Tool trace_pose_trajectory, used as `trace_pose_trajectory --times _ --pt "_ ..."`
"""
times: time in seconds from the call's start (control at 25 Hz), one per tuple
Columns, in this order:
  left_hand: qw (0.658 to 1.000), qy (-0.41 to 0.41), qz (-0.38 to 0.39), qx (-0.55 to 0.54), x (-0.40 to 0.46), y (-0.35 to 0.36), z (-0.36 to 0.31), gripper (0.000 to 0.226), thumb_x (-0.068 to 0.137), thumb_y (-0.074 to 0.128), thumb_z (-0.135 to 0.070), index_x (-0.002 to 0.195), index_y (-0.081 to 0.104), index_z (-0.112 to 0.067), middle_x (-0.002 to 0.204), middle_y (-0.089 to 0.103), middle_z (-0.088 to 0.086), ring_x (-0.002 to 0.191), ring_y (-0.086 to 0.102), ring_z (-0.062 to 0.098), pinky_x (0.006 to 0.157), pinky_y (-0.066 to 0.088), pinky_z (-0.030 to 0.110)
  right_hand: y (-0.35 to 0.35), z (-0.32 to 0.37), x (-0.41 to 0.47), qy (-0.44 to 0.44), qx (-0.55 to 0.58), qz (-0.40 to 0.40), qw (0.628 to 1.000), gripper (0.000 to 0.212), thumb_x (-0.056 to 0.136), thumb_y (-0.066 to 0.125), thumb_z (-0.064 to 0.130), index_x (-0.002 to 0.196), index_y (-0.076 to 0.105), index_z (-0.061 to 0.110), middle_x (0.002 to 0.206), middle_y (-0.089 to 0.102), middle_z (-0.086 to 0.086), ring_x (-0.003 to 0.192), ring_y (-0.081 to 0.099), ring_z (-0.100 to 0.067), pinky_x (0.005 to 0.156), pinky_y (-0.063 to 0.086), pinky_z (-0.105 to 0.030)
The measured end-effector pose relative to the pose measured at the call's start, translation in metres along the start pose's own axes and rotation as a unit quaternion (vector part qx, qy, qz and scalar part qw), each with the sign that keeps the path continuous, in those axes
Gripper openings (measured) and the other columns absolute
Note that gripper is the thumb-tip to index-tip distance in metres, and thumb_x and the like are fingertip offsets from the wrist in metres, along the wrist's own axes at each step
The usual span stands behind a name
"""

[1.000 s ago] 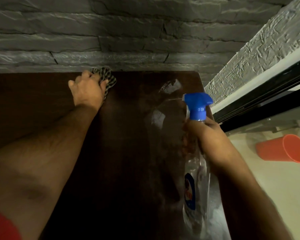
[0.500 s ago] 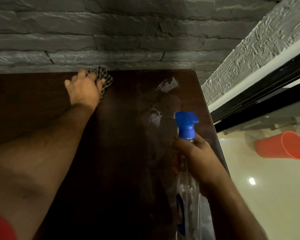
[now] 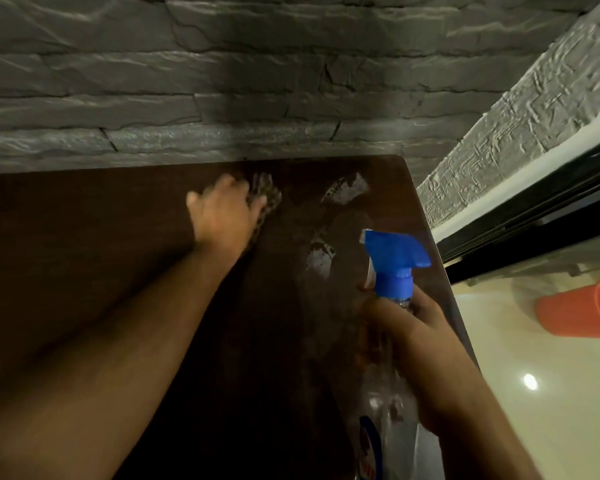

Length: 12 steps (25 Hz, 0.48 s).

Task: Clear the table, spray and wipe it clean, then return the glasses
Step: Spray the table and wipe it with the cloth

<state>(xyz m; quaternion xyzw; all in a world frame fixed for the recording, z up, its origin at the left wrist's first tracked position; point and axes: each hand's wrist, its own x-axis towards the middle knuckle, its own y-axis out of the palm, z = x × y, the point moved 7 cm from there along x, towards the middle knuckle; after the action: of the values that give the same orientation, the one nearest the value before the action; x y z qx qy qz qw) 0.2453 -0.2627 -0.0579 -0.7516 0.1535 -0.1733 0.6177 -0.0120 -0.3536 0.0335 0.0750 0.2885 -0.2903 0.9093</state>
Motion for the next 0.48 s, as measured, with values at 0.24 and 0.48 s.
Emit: trace_pose_trajectory --times 0.24,0.48 --pt "0.995 0.027 0.018 -0.099 -0.005 0.015 -0.087 0.030 0.093 0.052 -0.044 0.102 0.066 -0.018 0.111 0.059 0.005 0.094 0.060 0.025 0.084 0.037 0.042 -0.005 -0.001 0.003 0.008 0.020 0.005 1.000 0.038 0.061 0.065 0.023 0.096 0.057 0.010 0.057 0.057 -0.007 0.049 0.054 -0.023 0.050 0.051 -0.030" --pt "0.993 -0.092 -0.009 -0.080 0.021 0.012 -0.060 0.032 0.094 0.049 -0.045 0.101 0.066 -0.019 0.116 0.058 0.003 0.095 0.058 0.023 0.082 0.035 0.039 -0.014 0.006 0.004 0.011 0.030 0.003 0.999 0.034 0.065 0.072 0.020 0.095 0.059 0.009 0.056 0.059 -0.012 0.047 0.055 -0.025 0.047 0.051 -0.029"
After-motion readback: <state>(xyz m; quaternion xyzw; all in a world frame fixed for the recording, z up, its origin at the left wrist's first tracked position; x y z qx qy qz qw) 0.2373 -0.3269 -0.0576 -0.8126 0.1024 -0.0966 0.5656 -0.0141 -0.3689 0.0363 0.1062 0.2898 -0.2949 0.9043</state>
